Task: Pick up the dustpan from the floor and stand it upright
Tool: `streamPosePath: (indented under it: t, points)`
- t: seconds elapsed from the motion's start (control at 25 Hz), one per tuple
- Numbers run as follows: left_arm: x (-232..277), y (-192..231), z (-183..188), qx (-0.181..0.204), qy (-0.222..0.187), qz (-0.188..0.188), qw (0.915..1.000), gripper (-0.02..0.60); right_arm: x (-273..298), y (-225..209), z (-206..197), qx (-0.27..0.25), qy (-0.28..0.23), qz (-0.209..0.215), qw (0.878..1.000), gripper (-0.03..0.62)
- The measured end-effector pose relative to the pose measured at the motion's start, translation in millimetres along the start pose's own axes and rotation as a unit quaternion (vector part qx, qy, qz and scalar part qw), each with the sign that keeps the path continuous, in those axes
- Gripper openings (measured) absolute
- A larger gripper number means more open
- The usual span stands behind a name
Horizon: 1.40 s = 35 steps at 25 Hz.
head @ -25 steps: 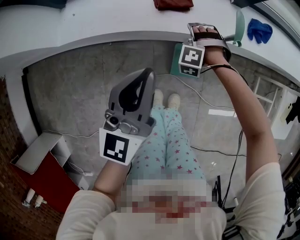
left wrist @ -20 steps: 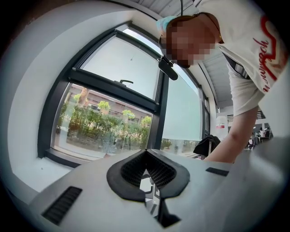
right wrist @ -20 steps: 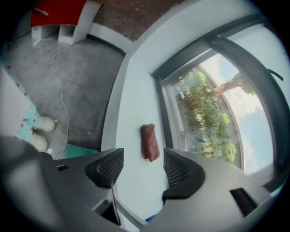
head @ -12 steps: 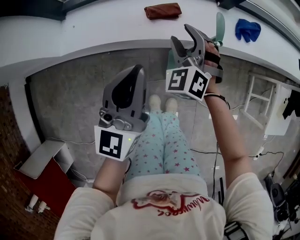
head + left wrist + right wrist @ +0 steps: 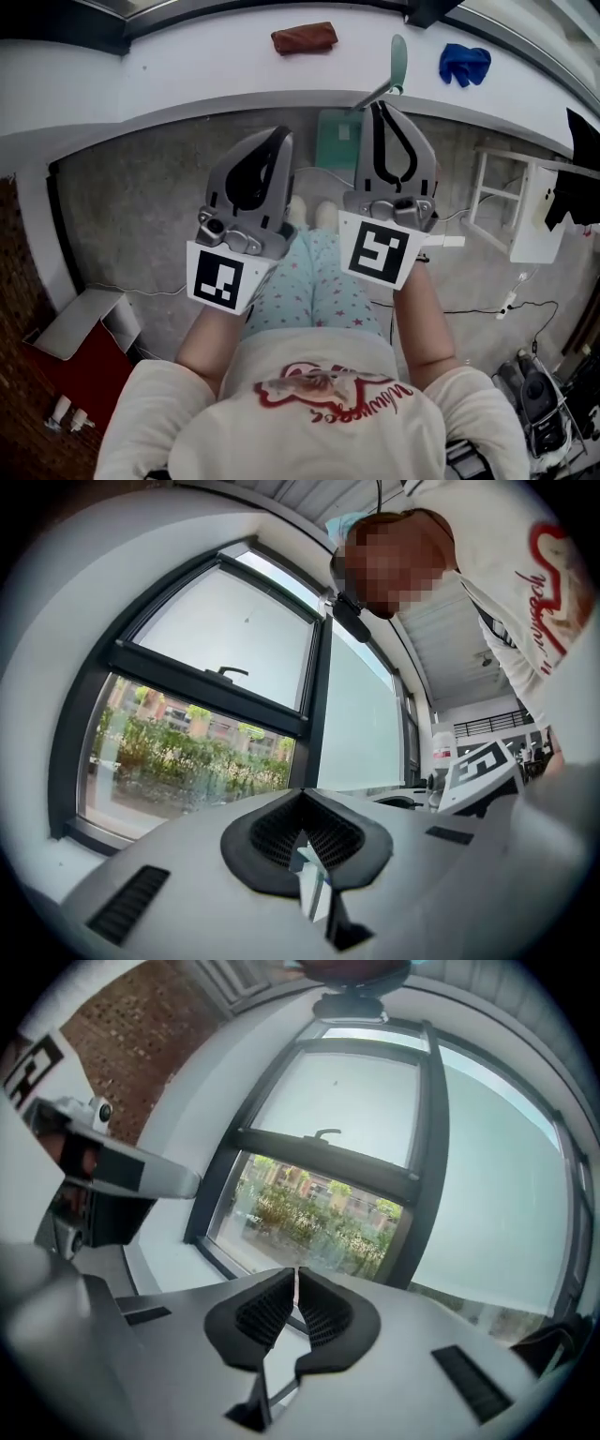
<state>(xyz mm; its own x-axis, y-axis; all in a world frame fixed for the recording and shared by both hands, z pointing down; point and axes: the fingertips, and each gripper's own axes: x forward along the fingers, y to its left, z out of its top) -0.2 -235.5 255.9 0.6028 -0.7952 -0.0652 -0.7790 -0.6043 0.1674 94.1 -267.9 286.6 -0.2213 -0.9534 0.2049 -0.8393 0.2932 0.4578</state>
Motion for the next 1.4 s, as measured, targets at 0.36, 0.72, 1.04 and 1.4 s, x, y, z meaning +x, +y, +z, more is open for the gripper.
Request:
streamPosePath:
  t: [0.36,0.72,1.04,1.4]
  points:
    - [10,-45,33,-0.005,-0.010,-0.028,0.9996,0.018,-61,-34,25,0.150,-0.042,-0.013,0.988,0.025]
    - [5,-90,80,0.011,-0.040,-0.044,0.9982,0.018,-107,-76,63,0.207,-0.113,0.023,0.972,0.025]
    - [-35,-99,115,0.027,-0.061,-0.010,0.9977,0.018,-137,-85,77,0.185,-0.123,0.030,0.975,0.025]
    - [-124,-96,120,0.050,-0.092,0.029,0.9941,0.018,-183,-24,120,0.173,-0.182,0.081,0.964,0.025]
